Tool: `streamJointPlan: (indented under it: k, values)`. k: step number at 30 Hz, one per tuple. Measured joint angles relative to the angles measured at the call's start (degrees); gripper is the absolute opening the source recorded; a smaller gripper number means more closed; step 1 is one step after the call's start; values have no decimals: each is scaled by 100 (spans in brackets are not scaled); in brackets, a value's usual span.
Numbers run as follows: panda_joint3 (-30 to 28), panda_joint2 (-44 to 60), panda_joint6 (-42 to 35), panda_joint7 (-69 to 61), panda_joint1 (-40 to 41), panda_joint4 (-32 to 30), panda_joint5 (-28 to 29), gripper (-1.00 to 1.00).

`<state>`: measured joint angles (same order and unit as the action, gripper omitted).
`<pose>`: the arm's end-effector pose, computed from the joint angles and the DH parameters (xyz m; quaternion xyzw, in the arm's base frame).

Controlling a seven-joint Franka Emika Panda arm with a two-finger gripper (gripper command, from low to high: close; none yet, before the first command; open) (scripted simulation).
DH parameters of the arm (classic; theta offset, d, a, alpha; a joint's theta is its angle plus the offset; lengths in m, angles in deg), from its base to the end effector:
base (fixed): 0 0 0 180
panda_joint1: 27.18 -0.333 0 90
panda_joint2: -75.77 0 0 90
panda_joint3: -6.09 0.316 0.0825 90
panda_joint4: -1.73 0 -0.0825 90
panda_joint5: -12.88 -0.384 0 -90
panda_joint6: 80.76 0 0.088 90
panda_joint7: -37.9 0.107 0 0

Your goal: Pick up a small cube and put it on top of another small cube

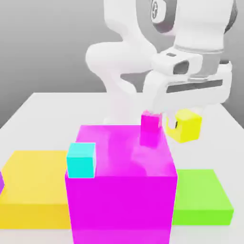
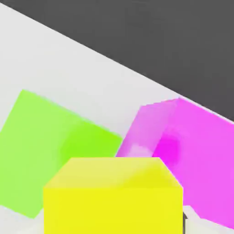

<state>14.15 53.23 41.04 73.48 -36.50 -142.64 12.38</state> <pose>0.3941 0.1238 0.4154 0.9859 -0.1657 0.0085 0.0217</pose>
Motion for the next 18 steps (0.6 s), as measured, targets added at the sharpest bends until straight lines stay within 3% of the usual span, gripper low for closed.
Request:
streamJointPlan:
  k: [10,14,15,18]
  values:
    - [-333,-2073,-1195,-367,-34,-872,-287,-100]
    - [-311,-2048,-558,-419,-34,-1486,-363,-100]
    - [-295,-1990,-343,-426,-33,-1643,-380,100]
    - [-295,-1990,-343,-426,-33,-1643,-380,100]
